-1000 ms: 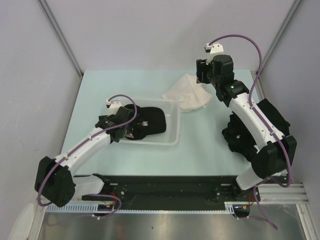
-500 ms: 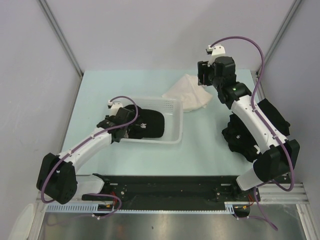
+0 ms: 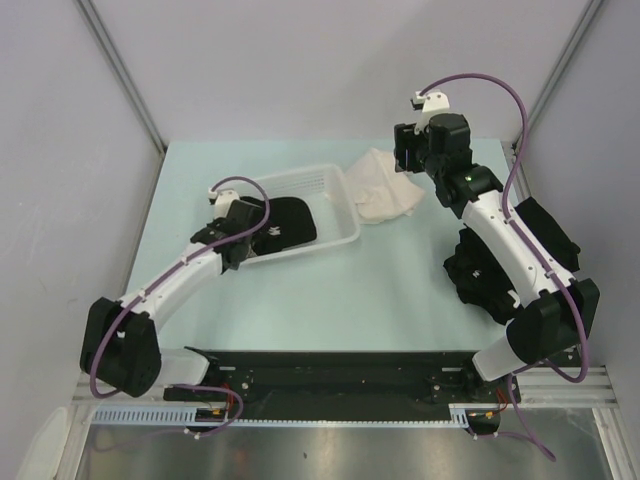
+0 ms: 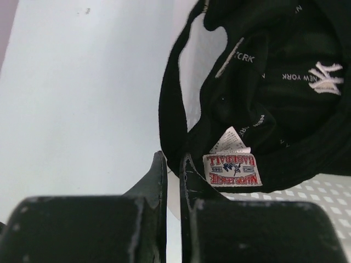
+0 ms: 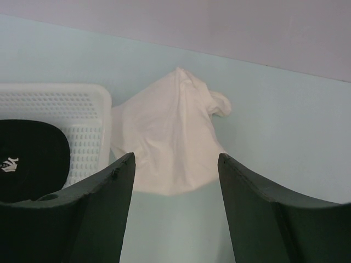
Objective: Fold and stack the t-shirts
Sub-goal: Move the tshirt to the center of the board
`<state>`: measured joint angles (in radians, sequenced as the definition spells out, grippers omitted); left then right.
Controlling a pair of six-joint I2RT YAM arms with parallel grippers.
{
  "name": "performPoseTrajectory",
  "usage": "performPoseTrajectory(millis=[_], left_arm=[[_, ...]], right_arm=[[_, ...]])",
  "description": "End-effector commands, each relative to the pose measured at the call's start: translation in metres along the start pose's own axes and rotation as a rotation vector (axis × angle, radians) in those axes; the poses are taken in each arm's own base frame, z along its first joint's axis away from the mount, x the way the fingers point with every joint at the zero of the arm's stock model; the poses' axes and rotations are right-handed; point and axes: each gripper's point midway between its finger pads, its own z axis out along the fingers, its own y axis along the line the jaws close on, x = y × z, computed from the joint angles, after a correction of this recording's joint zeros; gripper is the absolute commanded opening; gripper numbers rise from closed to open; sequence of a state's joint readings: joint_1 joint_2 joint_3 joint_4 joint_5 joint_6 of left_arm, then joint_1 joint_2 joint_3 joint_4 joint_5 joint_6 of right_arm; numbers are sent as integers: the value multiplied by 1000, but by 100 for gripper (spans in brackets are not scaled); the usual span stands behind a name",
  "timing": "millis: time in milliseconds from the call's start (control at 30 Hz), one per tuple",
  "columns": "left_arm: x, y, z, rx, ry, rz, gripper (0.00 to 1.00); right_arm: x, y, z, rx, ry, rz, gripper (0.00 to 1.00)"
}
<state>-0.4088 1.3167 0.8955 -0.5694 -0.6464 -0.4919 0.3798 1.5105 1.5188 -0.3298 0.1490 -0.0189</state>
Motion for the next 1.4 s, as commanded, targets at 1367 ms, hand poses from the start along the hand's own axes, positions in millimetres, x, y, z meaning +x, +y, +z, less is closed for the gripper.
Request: performPoseTrajectory(millis=[1367], left_arm=[[36, 40, -6, -161, 220, -204, 0]], right_arm=[[10, 29, 2, -74, 29, 43, 67]])
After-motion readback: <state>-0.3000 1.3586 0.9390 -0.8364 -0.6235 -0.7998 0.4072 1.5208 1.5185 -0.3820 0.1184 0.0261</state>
